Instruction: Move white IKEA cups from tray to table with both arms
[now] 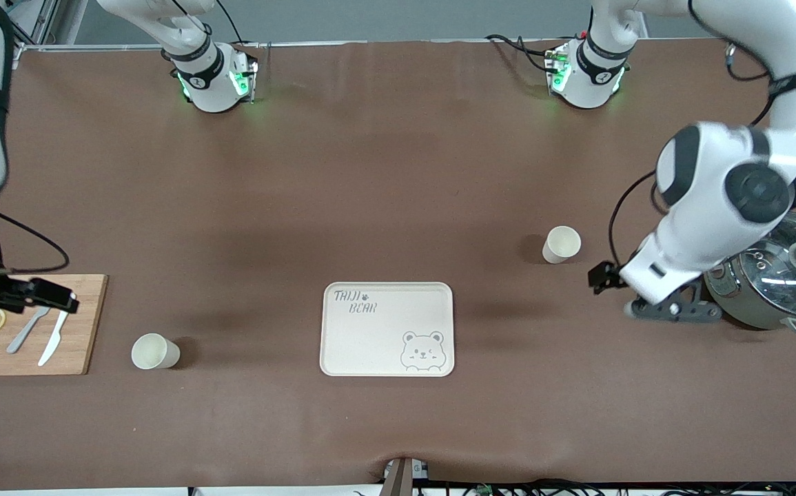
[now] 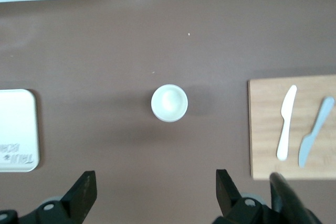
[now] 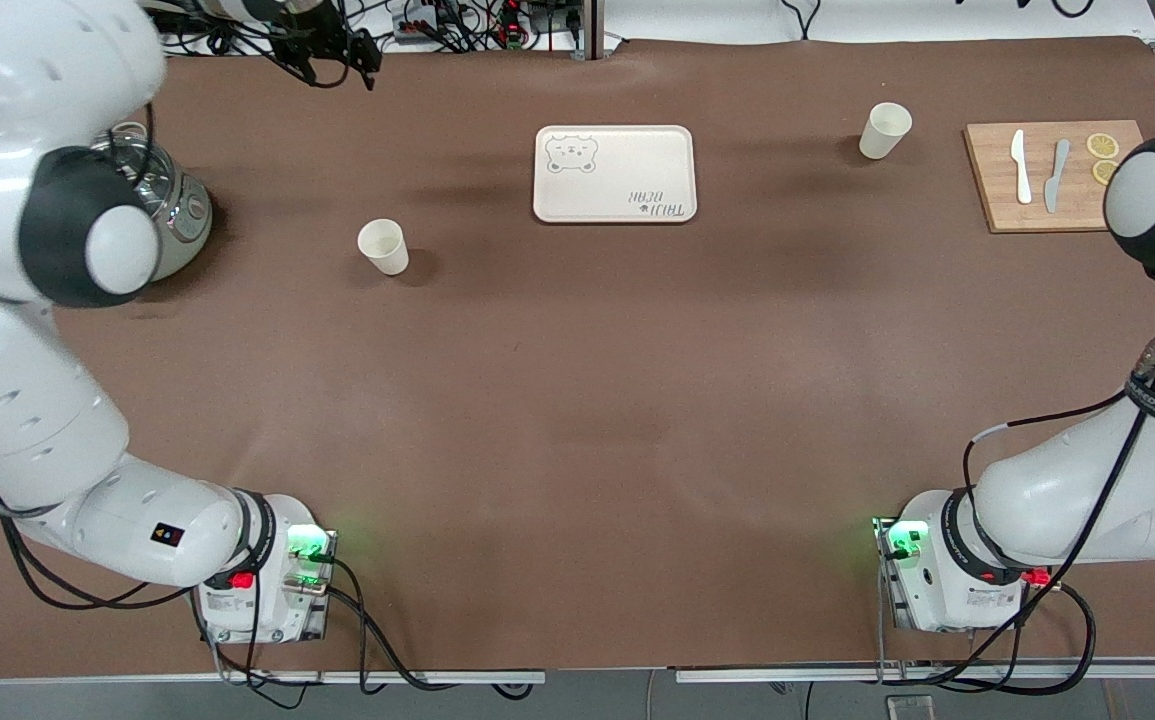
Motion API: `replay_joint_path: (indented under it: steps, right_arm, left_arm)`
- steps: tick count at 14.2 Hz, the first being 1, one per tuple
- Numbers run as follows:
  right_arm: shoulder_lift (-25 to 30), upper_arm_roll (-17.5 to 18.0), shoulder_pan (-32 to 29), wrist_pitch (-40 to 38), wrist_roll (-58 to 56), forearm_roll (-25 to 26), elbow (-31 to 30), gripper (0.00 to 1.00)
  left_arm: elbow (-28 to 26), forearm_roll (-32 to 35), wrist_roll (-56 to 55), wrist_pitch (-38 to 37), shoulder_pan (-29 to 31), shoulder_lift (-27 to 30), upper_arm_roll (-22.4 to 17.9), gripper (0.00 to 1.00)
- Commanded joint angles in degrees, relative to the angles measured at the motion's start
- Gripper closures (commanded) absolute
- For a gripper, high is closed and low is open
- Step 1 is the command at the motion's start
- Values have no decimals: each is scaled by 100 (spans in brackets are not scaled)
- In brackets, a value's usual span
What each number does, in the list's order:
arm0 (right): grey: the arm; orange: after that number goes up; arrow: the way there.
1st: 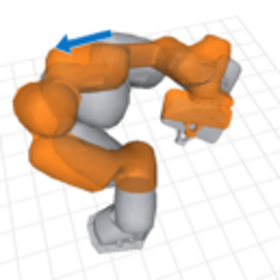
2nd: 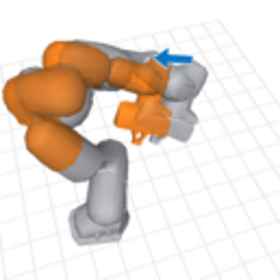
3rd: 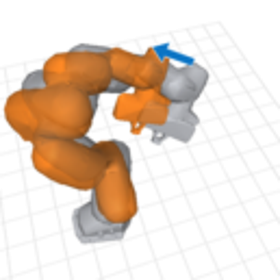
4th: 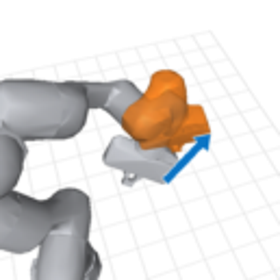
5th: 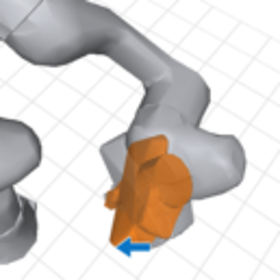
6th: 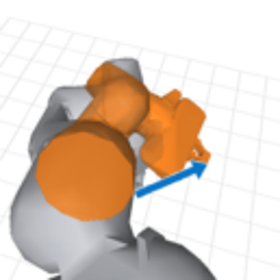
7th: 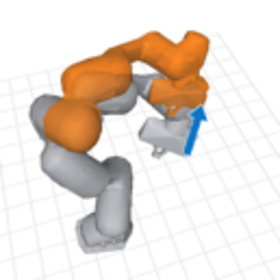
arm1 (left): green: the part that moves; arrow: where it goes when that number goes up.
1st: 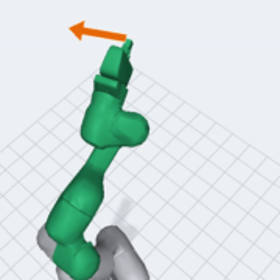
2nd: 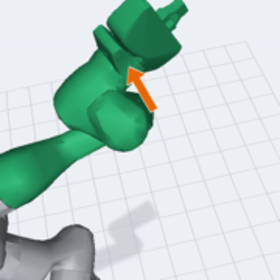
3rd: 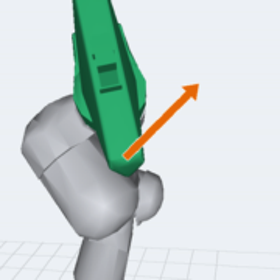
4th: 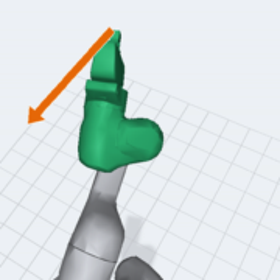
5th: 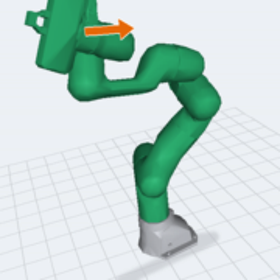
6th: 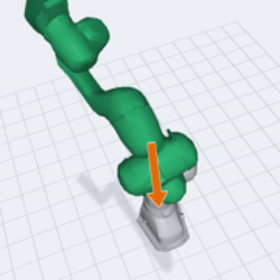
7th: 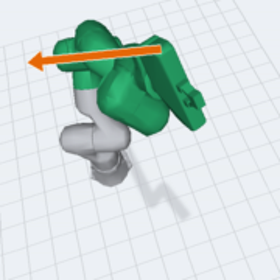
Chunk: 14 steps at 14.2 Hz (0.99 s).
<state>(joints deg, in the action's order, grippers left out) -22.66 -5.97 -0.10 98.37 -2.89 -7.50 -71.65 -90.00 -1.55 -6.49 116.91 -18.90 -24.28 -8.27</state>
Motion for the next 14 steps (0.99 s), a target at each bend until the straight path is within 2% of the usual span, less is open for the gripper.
replay_joint_path:
  steps: [1, 4, 7, 9, 10, 11, 12, 13, 14]
  right_arm:
    - [506, 26, -8, -466, 376, 38, -209, 0]
    - [972, 35, -8, -968, 385, 283, -226, 0]
    - [1298, 35, -17, -1460, 385, 328, -253, 0]
    - [1508, 35, 10, -1339, 394, 337, -489, 0]
    - [1658, 35, 18, -1121, 420, 337, -751, 0]
    - [1877, 44, 10, -797, 438, 337, -1128, 0]
    - [2088, 44, 10, -437, 429, 337, -1515, 0]
    - [2246, 44, 18, -250, 429, 337, -1806, 0]
    - [2335, 52, 18, -109, 429, 346, -2000, 0]
  left_arm:
    - [677, -109, -281, -133, 9, -595, 9, 0]
    - [703, -57, -931, -142, -122, -508, 44, 0]
    - [677, -12, -2491, -369, -842, -306, 27, 0]
    - [686, -12, -3171, -450, -1028, -201, 79, 0]
    - [686, -12, -3235, -519, -915, -44, 288, 0]
    - [686, -4, -3218, -659, -427, 106, 717, 0]
    - [686, 14, -3175, -878, 187, 325, 1417, 0]
    - [686, 223, -3131, -1072, 533, 605, 1816, 0]
    - [694, 477, -3026, -1387, 632, 860, 1855, 0]
